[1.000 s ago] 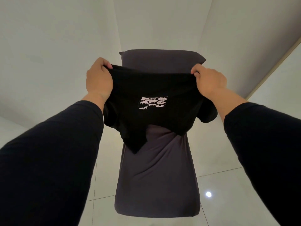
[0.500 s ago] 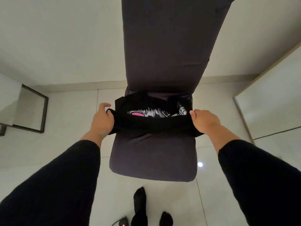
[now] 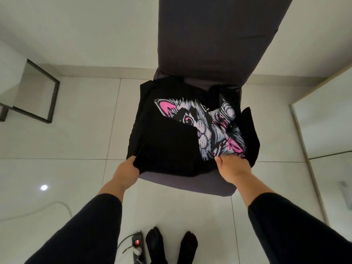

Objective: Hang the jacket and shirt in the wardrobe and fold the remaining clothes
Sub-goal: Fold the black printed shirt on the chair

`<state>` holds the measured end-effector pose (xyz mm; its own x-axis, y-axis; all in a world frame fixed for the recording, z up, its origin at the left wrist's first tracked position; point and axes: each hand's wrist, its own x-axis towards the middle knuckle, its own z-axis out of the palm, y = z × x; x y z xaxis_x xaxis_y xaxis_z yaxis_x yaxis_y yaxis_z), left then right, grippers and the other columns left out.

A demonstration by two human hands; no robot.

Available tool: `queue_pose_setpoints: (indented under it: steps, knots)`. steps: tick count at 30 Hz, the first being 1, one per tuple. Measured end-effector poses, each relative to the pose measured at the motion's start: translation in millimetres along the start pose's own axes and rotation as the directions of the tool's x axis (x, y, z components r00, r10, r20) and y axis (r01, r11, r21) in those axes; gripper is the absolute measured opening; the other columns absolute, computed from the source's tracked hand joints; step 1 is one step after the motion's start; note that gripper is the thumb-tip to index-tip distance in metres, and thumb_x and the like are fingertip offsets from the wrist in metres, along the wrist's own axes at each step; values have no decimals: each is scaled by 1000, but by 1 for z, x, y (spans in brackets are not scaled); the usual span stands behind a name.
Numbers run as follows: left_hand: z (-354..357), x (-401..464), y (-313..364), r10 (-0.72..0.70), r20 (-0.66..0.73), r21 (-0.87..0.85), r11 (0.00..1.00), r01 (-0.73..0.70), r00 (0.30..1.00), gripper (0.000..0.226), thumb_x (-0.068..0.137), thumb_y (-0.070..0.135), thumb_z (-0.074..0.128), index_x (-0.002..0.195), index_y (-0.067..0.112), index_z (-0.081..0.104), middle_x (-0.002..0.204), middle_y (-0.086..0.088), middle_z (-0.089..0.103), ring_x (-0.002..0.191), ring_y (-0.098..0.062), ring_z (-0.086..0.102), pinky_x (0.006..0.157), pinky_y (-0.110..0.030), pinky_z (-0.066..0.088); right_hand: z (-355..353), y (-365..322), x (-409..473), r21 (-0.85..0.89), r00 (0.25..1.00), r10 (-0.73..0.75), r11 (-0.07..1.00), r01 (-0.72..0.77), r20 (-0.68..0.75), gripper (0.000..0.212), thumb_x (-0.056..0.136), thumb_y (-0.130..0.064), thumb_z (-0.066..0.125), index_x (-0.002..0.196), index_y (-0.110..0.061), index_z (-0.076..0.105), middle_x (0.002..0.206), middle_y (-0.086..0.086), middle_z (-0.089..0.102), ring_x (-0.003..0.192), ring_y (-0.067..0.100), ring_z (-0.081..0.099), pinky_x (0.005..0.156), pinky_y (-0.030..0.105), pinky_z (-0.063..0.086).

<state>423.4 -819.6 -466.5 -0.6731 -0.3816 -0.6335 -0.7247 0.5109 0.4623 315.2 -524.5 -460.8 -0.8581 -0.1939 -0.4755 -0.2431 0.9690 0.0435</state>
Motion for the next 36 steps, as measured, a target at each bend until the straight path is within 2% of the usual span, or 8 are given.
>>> queue_pose_setpoints:
  steps: [4,8,11,16,20,27,31,36]
  knots:
    - [13,15,5,-89,23,-85,992,91,996,14,91,25,39,83,18,48,96,-10,57,95,-30,53,98,-49,41,10,-34,9,16,993,2,1000,0,-115,50,101,-40,23,110,-10,61,113,9,60,112,28,51,93,42,42]
    - [16,34,23,-32,-101,-161,987,15,994,47,93,52,39,117,15,55,111,-4,62,103,-24,57,96,-46,46,15,-64,33,341,991,109,937,-74,-83,50,100,-44,29,81,-8,58,88,10,60,92,30,58,81,39,45]
    - [14,45,33,22,-132,-215,975,-50,991,52,95,46,46,135,14,47,129,-6,57,119,-25,53,103,-40,43,10,-71,47,534,984,181,832,-152,-2,46,98,-45,37,64,-14,46,67,1,50,78,26,53,73,36,41]
    - [10,52,36,73,-115,-183,979,-93,991,47,98,31,46,142,14,40,135,-4,54,124,-22,50,105,-34,37,-2,-81,64,541,986,163,825,-161,46,28,94,-31,53,71,-15,50,71,2,54,80,27,56,77,38,47]
    - [-8,72,40,131,-275,-254,946,-203,953,38,98,25,46,134,15,53,134,-4,56,125,-23,50,106,-32,36,-27,-101,73,752,979,202,649,-115,-24,31,100,-20,42,130,-15,48,118,9,58,99,25,57,77,33,42]
    - [-64,129,105,218,-512,-351,830,-434,831,32,98,20,47,125,12,62,123,-3,63,115,-17,57,101,-26,41,-82,-116,133,863,912,317,499,73,-260,35,102,-19,38,136,-20,45,124,11,58,110,28,56,84,32,41]
    - [-35,151,86,152,-343,-283,924,-257,927,35,99,18,41,132,14,54,133,-7,56,125,-26,50,105,-33,35,-52,-115,150,781,969,233,619,-82,-83,43,99,-12,41,142,-15,40,138,13,50,125,31,49,100,31,38]
    - [-18,165,79,28,-296,-212,973,-95,955,42,93,34,39,130,20,53,129,-5,57,118,-29,53,105,-47,37,-39,-111,168,787,968,247,591,-178,33,28,95,-16,46,120,-14,57,114,11,59,111,30,57,84,29,42]
